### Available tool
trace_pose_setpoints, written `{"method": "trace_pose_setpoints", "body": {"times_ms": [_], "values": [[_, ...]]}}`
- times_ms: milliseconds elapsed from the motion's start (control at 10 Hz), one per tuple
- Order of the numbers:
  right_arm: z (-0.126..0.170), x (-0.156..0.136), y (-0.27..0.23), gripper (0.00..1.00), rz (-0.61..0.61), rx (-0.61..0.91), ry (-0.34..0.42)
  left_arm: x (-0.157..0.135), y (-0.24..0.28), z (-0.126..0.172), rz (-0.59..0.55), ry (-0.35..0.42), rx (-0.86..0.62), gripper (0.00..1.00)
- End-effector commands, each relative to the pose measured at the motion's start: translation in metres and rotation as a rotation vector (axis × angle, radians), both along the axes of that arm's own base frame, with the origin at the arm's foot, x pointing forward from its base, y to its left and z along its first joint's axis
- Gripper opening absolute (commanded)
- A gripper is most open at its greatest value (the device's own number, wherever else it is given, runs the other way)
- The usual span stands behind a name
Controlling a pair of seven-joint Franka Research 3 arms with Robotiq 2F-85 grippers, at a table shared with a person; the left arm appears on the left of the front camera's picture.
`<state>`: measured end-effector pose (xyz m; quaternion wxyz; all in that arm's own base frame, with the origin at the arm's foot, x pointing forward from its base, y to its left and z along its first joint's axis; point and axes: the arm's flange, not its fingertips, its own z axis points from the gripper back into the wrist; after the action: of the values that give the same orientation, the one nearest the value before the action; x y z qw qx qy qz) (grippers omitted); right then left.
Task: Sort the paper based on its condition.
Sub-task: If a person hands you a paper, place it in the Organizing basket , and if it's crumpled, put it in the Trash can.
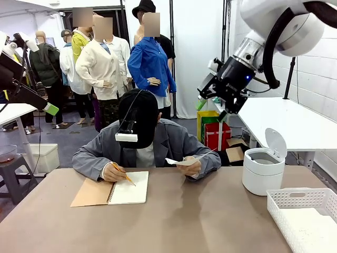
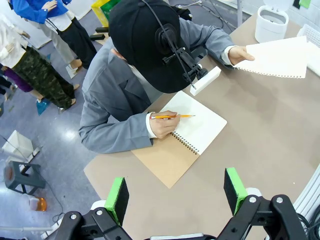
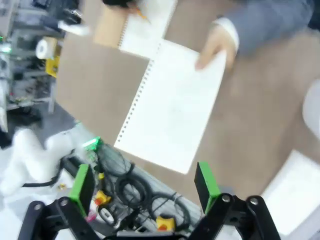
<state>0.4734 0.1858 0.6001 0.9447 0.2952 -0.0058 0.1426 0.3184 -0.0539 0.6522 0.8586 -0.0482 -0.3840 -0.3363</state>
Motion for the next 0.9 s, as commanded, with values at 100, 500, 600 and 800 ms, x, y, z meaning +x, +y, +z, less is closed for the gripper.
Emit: {"method": "trace_pose_setpoints", "body": {"times_ms": [100,500,600,800], "values": [[-0.039,0.001,0.001,1.0,-0.143,0.02,0.253,0.0,0.001,0.0,0.002,-0.002,-0.001,1.0],[-0.049,0.003,-0.005,1.0,-0.125,-0.016,0.244,0.0,0.001,0.0,0.002,-0.002,-0.001,1.0],[-0.049,0.003,-0.005,1.0,-0.125,-0.016,0.244,0.0,0.001,0.0,0.002,-0.002,-0.001,1.0],[-0.067,0.017,-0.011,1.0,-0.182,0.057,0.366,0.0,0.001,0.0,0.002,-0.002,-0.001,1.0]]}}
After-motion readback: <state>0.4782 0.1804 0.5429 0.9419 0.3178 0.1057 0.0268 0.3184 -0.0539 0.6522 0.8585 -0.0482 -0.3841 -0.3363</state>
